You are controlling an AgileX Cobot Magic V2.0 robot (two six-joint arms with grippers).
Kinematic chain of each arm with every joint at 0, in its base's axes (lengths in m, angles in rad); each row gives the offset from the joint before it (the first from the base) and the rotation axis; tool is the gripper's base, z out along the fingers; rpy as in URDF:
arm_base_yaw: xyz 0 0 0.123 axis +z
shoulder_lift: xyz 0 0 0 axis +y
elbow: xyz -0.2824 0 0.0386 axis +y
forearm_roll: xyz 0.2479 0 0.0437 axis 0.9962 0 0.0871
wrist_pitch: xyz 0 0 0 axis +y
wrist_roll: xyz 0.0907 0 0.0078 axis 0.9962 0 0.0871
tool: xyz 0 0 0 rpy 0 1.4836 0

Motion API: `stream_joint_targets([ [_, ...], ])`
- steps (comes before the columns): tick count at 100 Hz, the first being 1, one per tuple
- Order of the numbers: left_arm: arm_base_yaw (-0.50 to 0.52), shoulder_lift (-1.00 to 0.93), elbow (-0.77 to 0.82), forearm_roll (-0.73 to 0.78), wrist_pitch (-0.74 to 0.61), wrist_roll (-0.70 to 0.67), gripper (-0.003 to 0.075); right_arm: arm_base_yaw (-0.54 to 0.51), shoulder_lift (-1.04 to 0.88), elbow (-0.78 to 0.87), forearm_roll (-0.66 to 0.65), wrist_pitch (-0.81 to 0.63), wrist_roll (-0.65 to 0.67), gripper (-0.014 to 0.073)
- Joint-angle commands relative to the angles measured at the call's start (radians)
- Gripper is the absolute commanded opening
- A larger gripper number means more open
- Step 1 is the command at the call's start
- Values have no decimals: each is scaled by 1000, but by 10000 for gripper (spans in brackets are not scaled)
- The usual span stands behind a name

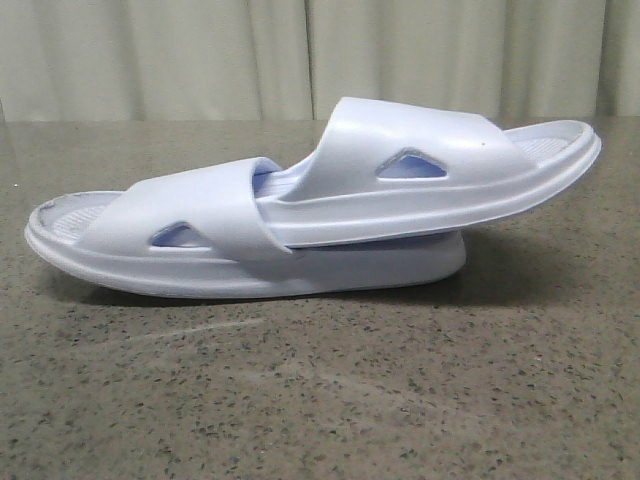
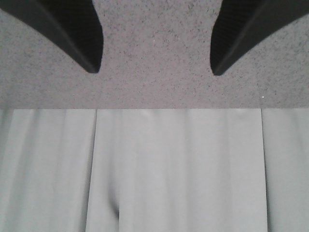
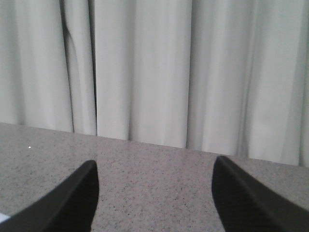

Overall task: Insert blue slippers together front up
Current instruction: 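Open both grippers and withdraw them from the slippers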

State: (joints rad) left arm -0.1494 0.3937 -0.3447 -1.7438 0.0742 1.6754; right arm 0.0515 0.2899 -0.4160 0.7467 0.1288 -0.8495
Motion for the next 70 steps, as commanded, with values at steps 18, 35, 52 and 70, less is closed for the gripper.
stream_joint_targets([
  [18,-9,-43,41,-26,9,-3,426,-4,-45,46,-1,-17,-20,435],
  [35,-9,-43,45,-26,8,-3,425,-4,-45,46,-1,-29,-20,433],
  [52,-9,-43,45,-26,4,-3,356,-4,-45,46,-1,-59,-20,332],
  [70,-9,-43,45,-26,4,-3,165,-4,-45,46,-1,-63,-20,59],
])
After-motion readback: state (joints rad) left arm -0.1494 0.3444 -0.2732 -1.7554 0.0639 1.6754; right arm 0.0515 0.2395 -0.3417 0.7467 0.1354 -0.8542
